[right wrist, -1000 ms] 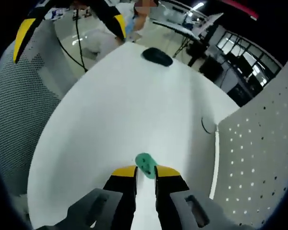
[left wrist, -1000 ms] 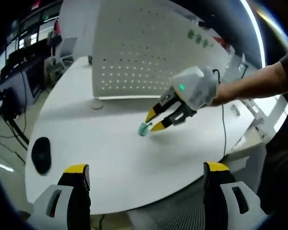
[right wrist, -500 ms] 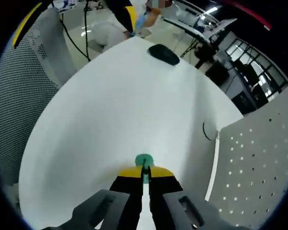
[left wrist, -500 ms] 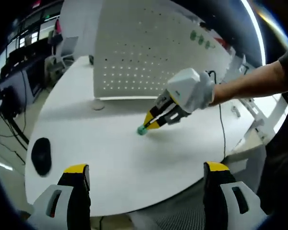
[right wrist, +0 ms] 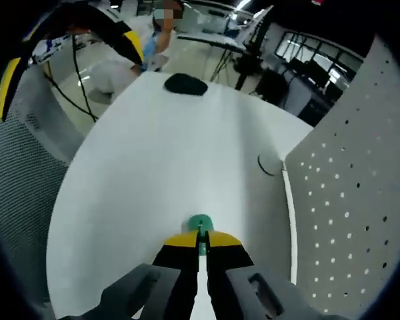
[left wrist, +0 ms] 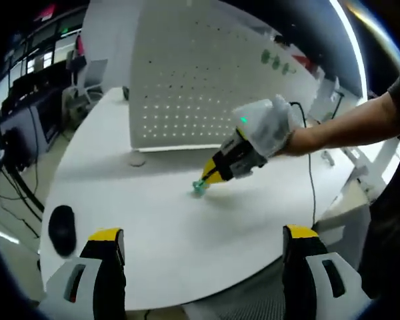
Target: Insert the hook assembly into the mounting plate slot until the hook locks in place.
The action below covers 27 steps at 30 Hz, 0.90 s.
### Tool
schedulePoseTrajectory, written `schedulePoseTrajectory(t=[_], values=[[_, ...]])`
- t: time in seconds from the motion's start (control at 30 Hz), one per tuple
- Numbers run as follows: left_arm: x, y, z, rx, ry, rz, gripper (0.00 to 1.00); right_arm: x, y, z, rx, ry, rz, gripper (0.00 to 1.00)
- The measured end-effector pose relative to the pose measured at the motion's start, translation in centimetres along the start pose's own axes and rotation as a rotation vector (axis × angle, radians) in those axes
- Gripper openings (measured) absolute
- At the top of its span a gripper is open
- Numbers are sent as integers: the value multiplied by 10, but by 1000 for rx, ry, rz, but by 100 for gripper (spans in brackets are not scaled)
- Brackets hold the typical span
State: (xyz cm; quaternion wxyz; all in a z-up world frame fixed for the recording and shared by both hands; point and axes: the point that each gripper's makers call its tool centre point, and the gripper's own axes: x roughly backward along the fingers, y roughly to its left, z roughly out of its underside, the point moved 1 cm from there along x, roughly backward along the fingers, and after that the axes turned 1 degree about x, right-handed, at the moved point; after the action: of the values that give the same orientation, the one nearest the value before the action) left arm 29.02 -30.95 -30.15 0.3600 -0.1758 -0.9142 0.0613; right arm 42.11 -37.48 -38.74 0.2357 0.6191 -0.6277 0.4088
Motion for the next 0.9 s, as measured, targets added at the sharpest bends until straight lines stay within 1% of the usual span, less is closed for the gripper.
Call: schedulePoseTrajectory(t=[0.23,0.33,0.43,0.47,0.53,0.63,0.67,0.73,0.8,0.83,0.9], values=[[-1,-6,-8,-26,-5,10,100,15,-13,-6,-46,-27,44,0],[1,-8,-15,-31,-19,9,100,24,-18,-11,-137,-73,65,0],[2,-7,-19,-40,-25,4,100,36,-24,-17,-186,-113,89,0],[3,-6,-22,-41,-31,-2,100,43,-26,-20,-200,-133,102,0],[4,-5,-27,-37,-44,-7,100,57,-31,-28,-264,-189,130,0],[5,-5,-39,-34,-74,-16,100,82,-40,-40,-388,-282,177,0],[5,-5,-42,-33,-81,-17,100,92,-43,-44,-448,-322,193,0],[5,-7,-51,-29,-104,-16,100,107,-46,-50,-519,-380,214,0],[4,-10,-62,-16,-132,-9,100,125,-47,-57,-579,-447,238,0],[3,-13,-69,-12,-149,2,100,131,-46,-59,-591,-468,245,0],[1,-17,-76,-9,-161,8,100,146,-44,-64,-625,-512,268,0]])
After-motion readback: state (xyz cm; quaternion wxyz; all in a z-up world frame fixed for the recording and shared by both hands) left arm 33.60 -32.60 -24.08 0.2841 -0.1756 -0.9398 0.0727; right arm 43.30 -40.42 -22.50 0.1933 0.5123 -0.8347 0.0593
